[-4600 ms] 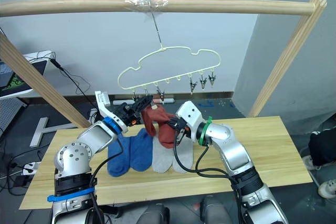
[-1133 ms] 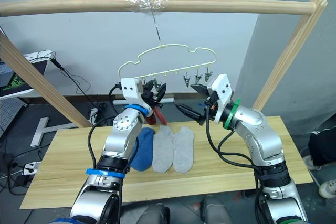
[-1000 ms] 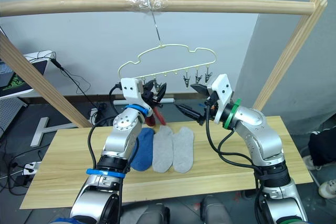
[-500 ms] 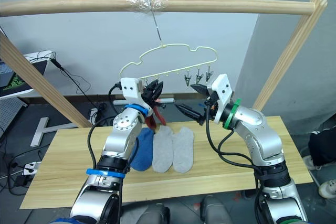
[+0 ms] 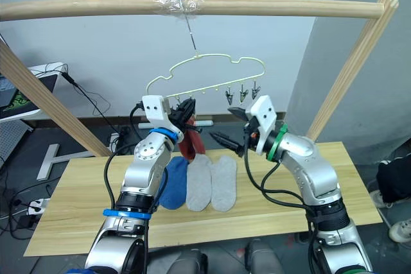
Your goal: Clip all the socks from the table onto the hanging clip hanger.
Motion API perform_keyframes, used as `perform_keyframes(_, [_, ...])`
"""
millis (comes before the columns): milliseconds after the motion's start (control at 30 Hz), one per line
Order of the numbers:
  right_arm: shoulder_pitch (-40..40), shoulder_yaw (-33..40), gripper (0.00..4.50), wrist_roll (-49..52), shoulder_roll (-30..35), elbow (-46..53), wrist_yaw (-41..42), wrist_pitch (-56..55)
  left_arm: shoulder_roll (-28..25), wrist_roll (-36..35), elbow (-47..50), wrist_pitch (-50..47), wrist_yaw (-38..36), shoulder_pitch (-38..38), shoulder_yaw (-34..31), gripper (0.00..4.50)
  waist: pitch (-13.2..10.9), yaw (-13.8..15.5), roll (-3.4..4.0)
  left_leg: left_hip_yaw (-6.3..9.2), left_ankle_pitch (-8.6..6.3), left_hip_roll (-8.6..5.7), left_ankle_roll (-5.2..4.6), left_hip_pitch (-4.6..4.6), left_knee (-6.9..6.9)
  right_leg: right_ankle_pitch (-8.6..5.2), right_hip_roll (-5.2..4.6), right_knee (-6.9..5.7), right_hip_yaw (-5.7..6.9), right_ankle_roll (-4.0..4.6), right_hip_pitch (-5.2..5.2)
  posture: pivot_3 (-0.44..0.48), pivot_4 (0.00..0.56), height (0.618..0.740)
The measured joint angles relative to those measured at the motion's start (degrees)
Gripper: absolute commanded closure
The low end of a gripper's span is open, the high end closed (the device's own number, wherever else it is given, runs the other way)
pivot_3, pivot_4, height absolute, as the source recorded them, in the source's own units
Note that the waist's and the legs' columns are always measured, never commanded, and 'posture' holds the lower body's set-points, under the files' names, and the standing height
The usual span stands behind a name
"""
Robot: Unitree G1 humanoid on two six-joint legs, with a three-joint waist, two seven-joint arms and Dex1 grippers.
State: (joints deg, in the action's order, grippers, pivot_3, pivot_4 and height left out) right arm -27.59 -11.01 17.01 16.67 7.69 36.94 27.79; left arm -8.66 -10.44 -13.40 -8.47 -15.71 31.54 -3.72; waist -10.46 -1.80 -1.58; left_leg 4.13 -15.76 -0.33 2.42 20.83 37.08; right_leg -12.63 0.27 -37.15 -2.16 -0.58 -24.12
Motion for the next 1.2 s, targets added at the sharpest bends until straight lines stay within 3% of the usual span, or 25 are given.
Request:
perform_keyframes(167, [0.0,-5.3,0.0,-8.2,-2.6,-15.7,-2.2,-7.1,-2.0,-4.9,5.8,-6.4,-4.1,-2.8,-1.2,4.49,0.0,-0.1,0.0,-0.1,0.0,0.0,0.0,-0.05,-0.01,0.01,0.09,-0.02,-0.03,0.02,-0.01,0.005,0.164,0.74])
perform_keyframes(433, [-3.4,-7.3,0.0,-14.9,-8.3,-40.2,-2.4,-17.4,-3.6,-6.1,10.9,-9.1,-4.8,-5.9,-1.7,4.49,0.0,0.1,0.0,-0.12,0.0,0.02,0.0,-0.09,0.0,0.03,0.12,-0.04,-0.1,0.05,0.02,0.046,0.165,0.74])
perform_keyframes(800, [-6.8,-10.4,0.0,-23.4,-12.0,-56.8,-4.9,-23.1,-3.6,-6.2,13.6,-10.3,-3.7,-7.4,-1.7,4.49,0.0,0.1,0.0,-0.07,0.0,0.03,0.01,-0.14,-0.02,0.05,0.12,-0.08,-0.09,0.09,0.02,0.07,0.167,0.74])
perform_keyframes(967, [-8.0,-10.6,0.0,-25.2,-12.6,-59.8,-4.6,-25.4,-3.9,-6.1,13.9,-11.0,-3.7,-7.5,-1.6,4.49,0.1,0.0,0.0,-0.1,0.0,0.02,0.01,-0.28,-0.01,0.05,0.12,-0.08,-0.15,0.09,0.12,0.076,0.163,0.74])
perform_keyframes(1200, [-7.7,-12.5,2.29,-27.5,-11.7,-60.9,-1.3,-29.9,-4.0,-6.1,13.9,-11.1,-3.7,-7.7,-1.5,4.5,0.2,0.1,-0.01,-0.13,0.0,0.02,0.01,-0.37,-0.02,0.05,0.12,-0.08,-0.15,0.08,0.2,0.075,0.157,0.74])
